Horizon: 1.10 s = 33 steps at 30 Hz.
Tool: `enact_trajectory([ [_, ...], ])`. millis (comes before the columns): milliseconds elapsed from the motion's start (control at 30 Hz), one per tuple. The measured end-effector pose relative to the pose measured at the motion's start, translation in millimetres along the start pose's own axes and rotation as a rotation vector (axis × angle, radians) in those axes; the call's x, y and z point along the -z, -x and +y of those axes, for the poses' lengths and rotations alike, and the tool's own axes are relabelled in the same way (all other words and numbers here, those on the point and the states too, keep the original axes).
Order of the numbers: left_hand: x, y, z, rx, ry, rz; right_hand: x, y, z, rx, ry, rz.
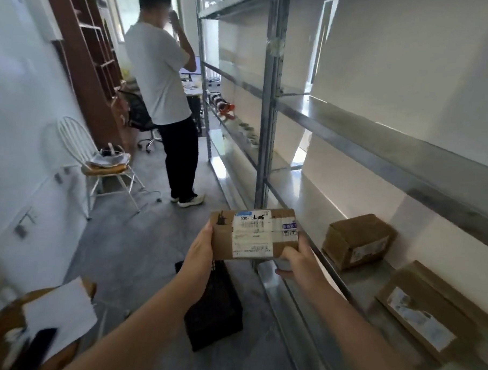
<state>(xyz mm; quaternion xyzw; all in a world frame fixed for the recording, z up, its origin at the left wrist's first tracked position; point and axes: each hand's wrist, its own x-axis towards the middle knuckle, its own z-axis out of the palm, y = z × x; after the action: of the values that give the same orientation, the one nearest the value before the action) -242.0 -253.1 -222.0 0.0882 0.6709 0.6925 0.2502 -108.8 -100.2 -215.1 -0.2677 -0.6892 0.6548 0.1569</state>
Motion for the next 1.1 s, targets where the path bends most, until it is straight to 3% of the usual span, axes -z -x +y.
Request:
enact_trajectory([
  [300,114,-63,5,-0.024,-0.038,0.119,-127,-79,-13,-0.032,0.064,-0.07],
  [633,229,-136,9,0.048,0.012,0.183,-252,-161,-17,-0.017,0.271,-0.005],
  [867,263,-169,-12,0.127,0.125,0.199,-283,-196,9,-0.034,0.297,0.002],
  [1100,253,-223,-23,0.152,0.124,0.296,-280,-261,25,-0.042,0.342,-0.062],
])
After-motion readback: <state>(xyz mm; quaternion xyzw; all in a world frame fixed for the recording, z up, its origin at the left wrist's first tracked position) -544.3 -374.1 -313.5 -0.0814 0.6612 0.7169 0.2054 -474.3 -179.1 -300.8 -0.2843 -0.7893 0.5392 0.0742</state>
